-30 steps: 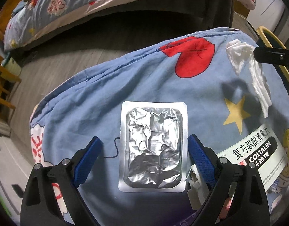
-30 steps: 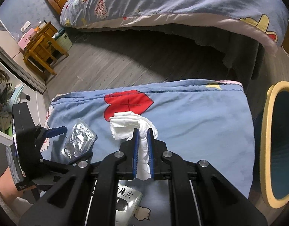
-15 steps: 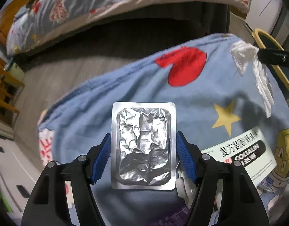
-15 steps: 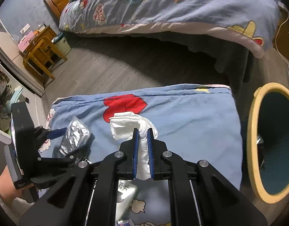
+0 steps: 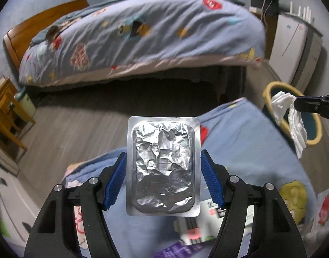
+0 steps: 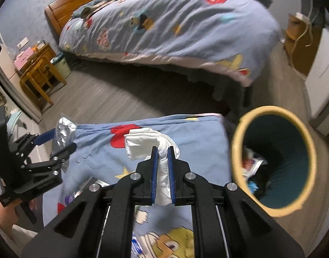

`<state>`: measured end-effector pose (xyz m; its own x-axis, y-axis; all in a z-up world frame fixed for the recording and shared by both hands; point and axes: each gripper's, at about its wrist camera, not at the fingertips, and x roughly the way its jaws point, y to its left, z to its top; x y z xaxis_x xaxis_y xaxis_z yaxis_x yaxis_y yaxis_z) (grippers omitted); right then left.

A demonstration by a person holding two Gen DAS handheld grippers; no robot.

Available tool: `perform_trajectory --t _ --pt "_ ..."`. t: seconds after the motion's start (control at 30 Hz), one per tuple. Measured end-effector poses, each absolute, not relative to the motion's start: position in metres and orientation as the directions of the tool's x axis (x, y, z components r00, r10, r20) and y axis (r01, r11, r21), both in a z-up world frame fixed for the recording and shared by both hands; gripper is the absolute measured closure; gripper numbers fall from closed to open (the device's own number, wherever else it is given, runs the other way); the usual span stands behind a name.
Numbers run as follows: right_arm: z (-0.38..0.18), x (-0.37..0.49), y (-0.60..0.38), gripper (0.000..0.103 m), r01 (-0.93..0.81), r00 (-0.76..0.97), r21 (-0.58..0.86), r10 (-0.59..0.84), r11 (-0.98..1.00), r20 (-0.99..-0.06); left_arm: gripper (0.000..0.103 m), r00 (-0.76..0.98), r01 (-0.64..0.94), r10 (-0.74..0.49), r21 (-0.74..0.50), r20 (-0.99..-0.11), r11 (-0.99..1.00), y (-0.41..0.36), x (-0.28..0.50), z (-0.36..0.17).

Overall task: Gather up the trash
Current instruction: 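Carry the tissue and foil pack over the bin and open both tools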

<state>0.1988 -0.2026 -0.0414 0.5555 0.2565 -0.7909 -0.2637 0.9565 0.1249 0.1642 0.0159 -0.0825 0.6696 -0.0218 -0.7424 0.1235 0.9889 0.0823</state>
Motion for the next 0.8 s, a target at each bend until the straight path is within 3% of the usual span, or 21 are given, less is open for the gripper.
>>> perform_trajectory --t 0.27,0.8 --pt "0.009 0.169 -0.253 0.094 -0.174 0.652 0.193 0.26 0.966 -0.712 0.034 0.704 0.176 -0.102 0.033 -0.703 0.984 -0.012 0.158 -0.057" --pt "-0.007 0.178 -0.335 0.094 -0.055 0.673 0.181 0.171 0.982 -0.72 0.034 0.697 0.273 -0.164 0.047 -0.698 0.961 -0.078 0.152 -0.058"
